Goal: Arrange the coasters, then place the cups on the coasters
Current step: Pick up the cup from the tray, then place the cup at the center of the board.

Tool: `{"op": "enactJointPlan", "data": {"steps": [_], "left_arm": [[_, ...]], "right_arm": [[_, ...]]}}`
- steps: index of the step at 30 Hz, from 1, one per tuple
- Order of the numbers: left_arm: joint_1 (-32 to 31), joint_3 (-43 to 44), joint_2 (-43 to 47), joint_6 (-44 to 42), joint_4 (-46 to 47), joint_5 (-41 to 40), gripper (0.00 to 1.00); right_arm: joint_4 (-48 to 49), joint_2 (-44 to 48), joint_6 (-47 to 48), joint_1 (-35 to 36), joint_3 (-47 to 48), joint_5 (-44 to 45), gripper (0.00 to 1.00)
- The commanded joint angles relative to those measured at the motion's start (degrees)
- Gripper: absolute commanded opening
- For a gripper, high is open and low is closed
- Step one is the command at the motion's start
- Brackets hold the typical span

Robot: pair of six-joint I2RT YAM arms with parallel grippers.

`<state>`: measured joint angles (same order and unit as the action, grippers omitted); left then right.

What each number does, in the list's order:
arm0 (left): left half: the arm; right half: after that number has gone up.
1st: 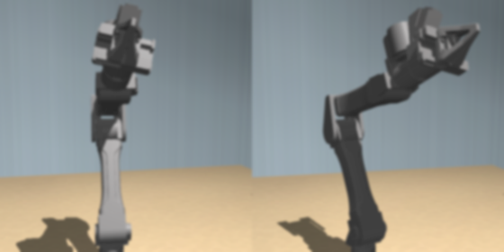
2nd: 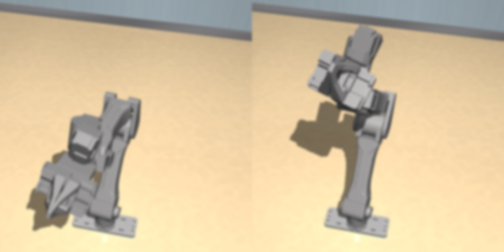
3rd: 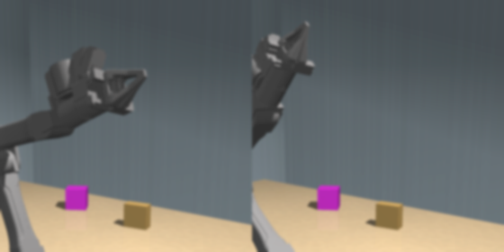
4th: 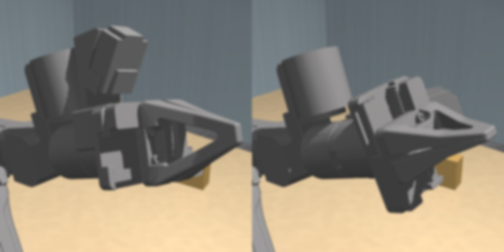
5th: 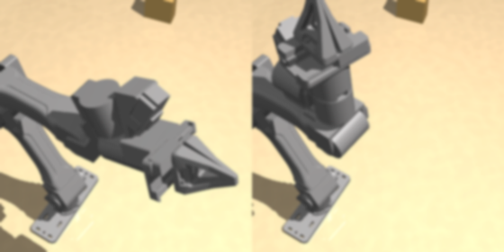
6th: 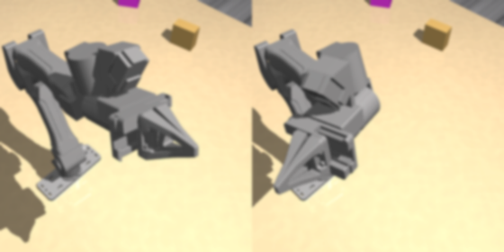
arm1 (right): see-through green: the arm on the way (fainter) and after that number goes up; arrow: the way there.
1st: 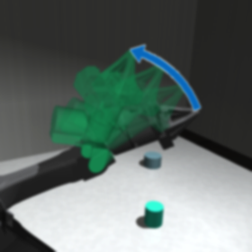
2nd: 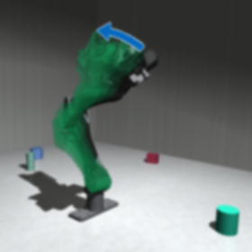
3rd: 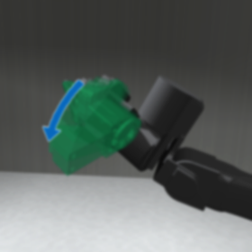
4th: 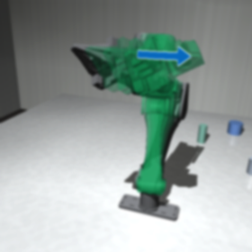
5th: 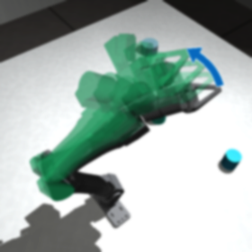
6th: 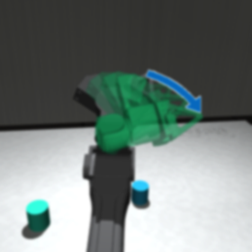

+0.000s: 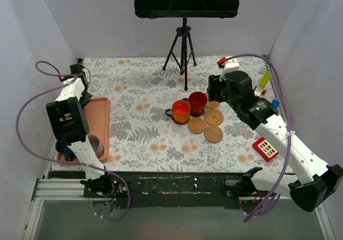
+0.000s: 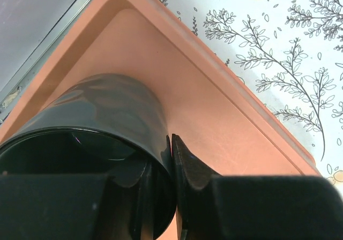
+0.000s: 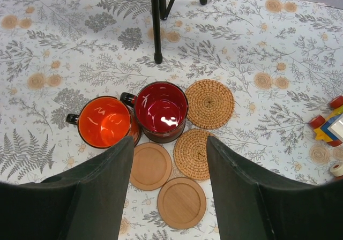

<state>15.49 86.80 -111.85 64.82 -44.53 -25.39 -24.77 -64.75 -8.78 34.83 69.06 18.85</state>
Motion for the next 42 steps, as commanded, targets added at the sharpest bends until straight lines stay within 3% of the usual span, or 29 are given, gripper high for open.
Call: {"op": "enactJointPlan", "data": {"steps": [1,13,19,23,28,33,42], "left_arm": [[-1.3,1.9,3.9,-4.3,1.9,-0.9,0.00],[-12.5,7.3,11.2,-12.6,3.7,-0.2,0.00],[-21.3,6.5,15.4,-10.2,-0.3,8.9,0.00],[-28.1,2.1,18.9,-7.4,-1.1,16.1,0.00],[-36.8,-5.3,22.8,-8.7,-0.5,18.2,0.00],[-41.0,-11.1,24.9,-8.5,-1.1,18.8,0.00],[-49.2,-22.9,29.7,-7.3,6.3,20.8,0.00]], "right_arm": [[1.0,0.3,-0.2,-0.3,2.3,-0.3,0.64],[2.2,2.6,0.2,-0.2,0.8,1.8,0.63],[2.7,4.0,0.3,-0.3,-0.8,1.8,0.63],[3.2,4.6,0.3,-0.3,-1.8,1.8,0.63],[3.1,5.3,0.2,-0.3,-2.6,1.1,0.63],[2.9,5.6,-0.3,-0.3,-3.0,0.8,0.63],[2.8,5.2,-2.2,-0.2,-3.3,-0.2,0.60]]}}
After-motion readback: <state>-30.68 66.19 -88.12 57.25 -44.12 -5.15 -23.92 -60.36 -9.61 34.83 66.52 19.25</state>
